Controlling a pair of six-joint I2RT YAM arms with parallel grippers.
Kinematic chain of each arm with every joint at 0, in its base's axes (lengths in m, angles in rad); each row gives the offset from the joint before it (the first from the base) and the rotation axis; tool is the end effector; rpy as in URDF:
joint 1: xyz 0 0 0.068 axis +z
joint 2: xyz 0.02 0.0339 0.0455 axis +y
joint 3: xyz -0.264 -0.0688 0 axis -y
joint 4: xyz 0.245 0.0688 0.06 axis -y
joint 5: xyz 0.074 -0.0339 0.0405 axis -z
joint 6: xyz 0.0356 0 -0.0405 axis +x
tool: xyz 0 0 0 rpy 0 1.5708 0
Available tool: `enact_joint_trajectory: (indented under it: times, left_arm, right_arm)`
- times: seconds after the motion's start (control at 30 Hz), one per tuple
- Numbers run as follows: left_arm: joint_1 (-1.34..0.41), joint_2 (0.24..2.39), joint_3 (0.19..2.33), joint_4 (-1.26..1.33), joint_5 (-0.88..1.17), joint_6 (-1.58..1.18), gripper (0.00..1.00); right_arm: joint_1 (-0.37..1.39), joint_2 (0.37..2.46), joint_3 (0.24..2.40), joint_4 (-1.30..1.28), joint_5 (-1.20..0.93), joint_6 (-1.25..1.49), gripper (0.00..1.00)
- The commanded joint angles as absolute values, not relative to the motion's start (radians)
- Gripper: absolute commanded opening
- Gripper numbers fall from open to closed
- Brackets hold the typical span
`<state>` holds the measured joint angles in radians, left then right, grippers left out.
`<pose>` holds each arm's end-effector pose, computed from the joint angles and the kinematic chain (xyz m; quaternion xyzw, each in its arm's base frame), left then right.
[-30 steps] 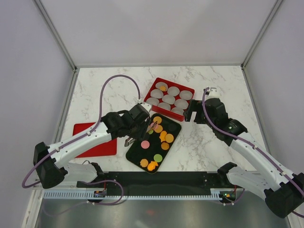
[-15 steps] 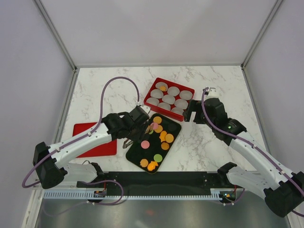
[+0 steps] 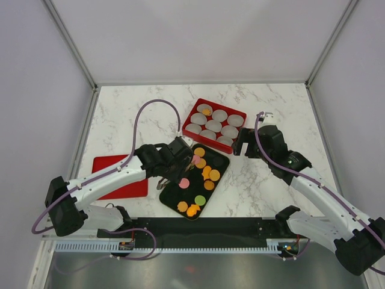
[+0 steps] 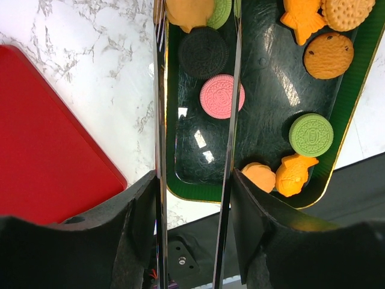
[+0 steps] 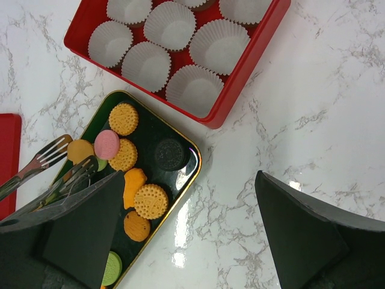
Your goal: Pack the cookies
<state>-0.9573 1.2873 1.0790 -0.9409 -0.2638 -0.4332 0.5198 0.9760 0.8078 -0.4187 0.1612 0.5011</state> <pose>0.1473 -0.1930 0.2761 0.2245 0.9434 -0.0341 0.2417 0.1890 0.1016 0.2899 0.0298 0.8789 0.1681 0.4455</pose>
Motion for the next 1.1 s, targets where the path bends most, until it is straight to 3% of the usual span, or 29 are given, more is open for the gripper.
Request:
enact_joint_trajectory:
  times: [0.0, 0.37, 0.6, 1.07]
  left_arm:
    - [-0.969, 1.293, 1.081, -0.933, -0.299, -0.460, 0.56]
    - [-0.985, 1.310, 1.083, -0.936, -0.319, -0.462, 0.45]
    - [-0.991, 1.310, 1.092, -0.937, -0.316, -0.462, 0.32]
    - [-0.991, 1.330, 1.104, -0.936, -0.279, -0.449, 0.33]
  right_arm:
    - [0.518, 0.956, 0.804, -0.393, 0.163, 0.508, 0.98]
    - [0.520, 0.956, 0.799, -0.390, 0.161, 0.512, 0.98]
    - [0.519, 0.950, 0.799, -0.390, 0.161, 0.517, 0.98]
    - [0.518, 0.933, 0.790, -0.390, 0.161, 0.520, 0.98]
